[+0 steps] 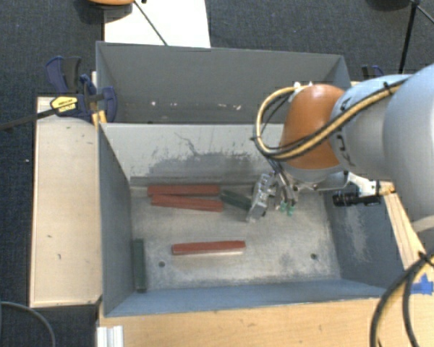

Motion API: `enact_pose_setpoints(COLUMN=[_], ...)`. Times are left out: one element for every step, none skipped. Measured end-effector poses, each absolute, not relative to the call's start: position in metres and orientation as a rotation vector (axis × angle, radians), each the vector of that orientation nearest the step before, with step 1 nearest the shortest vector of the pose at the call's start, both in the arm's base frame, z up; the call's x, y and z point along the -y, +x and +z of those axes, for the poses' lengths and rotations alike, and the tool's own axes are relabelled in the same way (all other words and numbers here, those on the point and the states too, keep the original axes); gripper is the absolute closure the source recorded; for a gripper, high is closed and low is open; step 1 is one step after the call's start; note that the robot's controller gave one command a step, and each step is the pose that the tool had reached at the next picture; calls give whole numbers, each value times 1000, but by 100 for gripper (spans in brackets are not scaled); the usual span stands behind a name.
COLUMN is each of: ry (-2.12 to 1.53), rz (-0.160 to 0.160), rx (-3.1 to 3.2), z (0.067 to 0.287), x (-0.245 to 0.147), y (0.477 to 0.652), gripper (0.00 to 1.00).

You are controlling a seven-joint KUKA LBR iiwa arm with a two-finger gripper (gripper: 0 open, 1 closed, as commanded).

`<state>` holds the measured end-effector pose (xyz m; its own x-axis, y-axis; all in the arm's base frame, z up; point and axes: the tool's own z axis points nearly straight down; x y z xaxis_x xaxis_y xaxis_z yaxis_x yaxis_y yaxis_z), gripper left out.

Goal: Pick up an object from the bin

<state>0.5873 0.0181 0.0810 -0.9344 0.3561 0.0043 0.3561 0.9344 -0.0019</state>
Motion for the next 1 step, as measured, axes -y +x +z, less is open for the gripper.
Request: enact_pose_setpoints(ry=[-567], rz=[-1], rx=[3089], z=[110], x=[-18], y=[589], gripper=[100])
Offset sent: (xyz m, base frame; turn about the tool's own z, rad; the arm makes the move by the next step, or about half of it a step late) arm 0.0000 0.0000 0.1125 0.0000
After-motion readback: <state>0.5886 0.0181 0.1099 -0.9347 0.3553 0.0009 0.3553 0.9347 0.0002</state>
